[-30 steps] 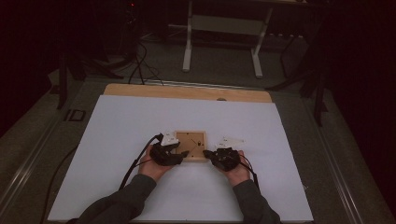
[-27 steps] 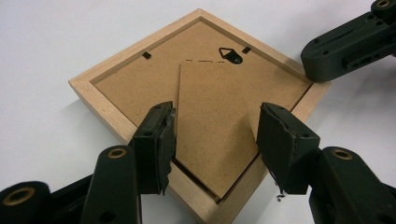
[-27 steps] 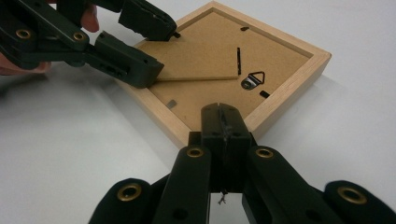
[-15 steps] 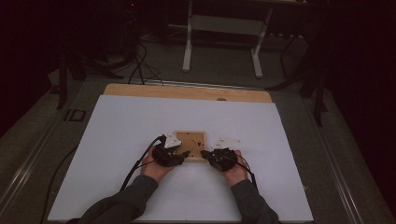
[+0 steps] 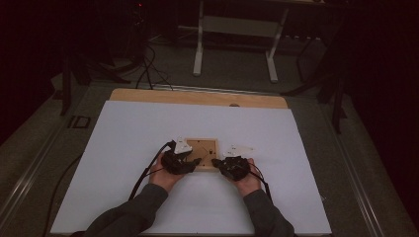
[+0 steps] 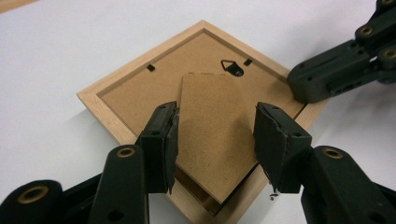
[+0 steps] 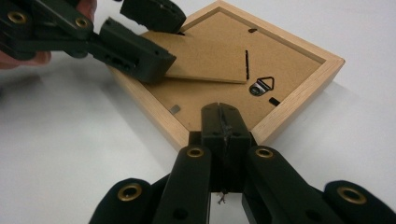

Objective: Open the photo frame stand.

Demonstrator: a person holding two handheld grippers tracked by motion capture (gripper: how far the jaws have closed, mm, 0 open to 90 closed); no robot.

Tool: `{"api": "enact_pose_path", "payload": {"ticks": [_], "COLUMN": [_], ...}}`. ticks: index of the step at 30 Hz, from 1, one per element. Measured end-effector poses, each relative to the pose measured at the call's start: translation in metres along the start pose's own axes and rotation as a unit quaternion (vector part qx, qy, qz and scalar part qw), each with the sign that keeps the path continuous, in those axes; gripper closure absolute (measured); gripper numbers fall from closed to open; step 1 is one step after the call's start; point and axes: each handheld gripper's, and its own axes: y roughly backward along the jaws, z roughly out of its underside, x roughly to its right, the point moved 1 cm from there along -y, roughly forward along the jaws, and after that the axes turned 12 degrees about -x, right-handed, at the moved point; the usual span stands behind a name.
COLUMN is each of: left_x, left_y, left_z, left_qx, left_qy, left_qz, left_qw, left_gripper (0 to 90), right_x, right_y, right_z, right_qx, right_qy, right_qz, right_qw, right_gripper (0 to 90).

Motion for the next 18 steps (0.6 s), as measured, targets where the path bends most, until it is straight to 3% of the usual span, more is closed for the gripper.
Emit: {"api": "enact_pose_path", "payload": {"ticks": [18], "left_x": [-0.001], "left_y": [0.007], "left_z": [-0.018], "left_qx": [-0.021], "left_qy": [-0.006], "left_qz": [-0.001], "left_qw": [0.9998], "left_gripper": [51.5], "right_x": [0.0], "right_y": [-0.001], "right_z": [-0.002], "right_qx": [-0.004], "right_qy": [0.001], "right_qz": [-0.002], "right_qw": [1.0], "right_gripper": [90.0]}}
